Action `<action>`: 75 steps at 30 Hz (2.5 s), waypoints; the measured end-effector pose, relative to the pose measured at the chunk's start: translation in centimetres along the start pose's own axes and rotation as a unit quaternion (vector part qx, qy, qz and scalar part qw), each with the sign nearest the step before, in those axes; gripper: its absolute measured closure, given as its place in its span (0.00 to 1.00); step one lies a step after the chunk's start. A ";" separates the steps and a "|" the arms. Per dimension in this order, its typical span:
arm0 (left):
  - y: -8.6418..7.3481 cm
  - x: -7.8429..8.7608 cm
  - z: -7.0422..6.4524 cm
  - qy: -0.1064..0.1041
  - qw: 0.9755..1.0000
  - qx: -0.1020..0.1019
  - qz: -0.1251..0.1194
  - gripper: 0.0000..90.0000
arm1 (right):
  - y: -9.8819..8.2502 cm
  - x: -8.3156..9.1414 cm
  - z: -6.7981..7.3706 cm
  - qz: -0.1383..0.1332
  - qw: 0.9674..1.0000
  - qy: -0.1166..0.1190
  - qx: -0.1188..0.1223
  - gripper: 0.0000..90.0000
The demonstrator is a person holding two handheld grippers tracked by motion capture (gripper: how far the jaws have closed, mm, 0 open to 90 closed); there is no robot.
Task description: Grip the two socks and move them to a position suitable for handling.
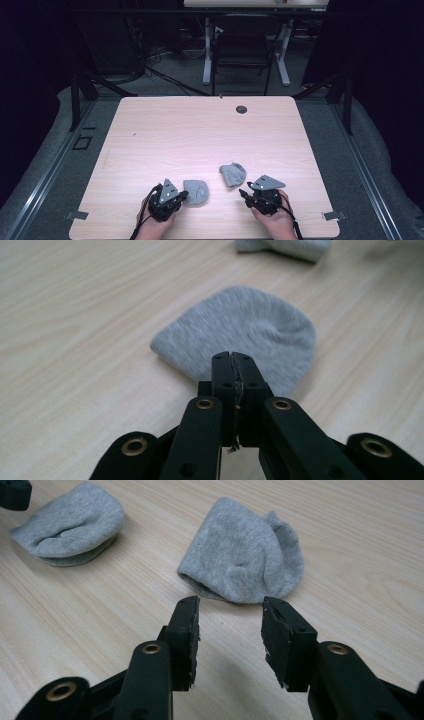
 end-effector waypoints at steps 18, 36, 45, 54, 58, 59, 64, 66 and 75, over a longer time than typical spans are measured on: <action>-0.8 -1.9 -0.3 -0.012 1.000 -0.008 0.016 1.00 | 0.0 0.0 -0.1 0.001 1.000 0.001 -0.001 0.65; -0.8 -2.0 -3.2 -0.055 0.998 -0.027 0.013 1.00 | -0.1 0.0 -0.2 0.001 1.000 0.000 -0.002 0.65; -0.8 -1.9 -4.3 -0.072 0.997 -0.026 0.013 1.00 | -0.1 0.0 -0.2 0.001 1.000 0.000 -0.004 0.65; -0.7 -1.9 -4.5 -0.078 0.997 -0.028 0.011 0.99 | -0.1 0.0 -0.1 0.001 1.000 0.001 -0.003 0.65; -0.6 -1.6 -4.4 -0.076 0.997 -0.029 0.007 0.96 | -0.1 0.0 -0.1 -0.001 1.000 -0.001 0.000 0.66; -0.5 -1.4 -4.3 -0.076 0.997 -0.028 0.007 0.94 | 0.0 0.1 -0.1 -0.008 1.000 -0.002 0.002 0.68; 0.0 -0.7 -3.5 -0.059 0.998 -0.027 -0.005 0.91 | 0.2 0.2 -0.1 -0.009 1.000 -0.005 0.003 0.71; 0.1 -0.4 -3.1 -0.051 0.998 -0.024 -0.009 0.90 | 0.3 0.3 -0.1 -0.008 1.000 0.002 0.000 0.75; 0.5 1.1 -0.5 -0.013 1.000 -0.011 -0.020 0.82 | 2.1 0.3 -0.2 -0.001 1.000 0.014 0.011 0.90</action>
Point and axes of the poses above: each handheld gripper's, and its own axes: x roughly backward along the jaws, y roughly out of its top, z roughly to its left, the point moved 1 cm from there along -x, roughly forward along the jaws, and after that the axes turned 13 degrees about -z, right-handed, at the moved point
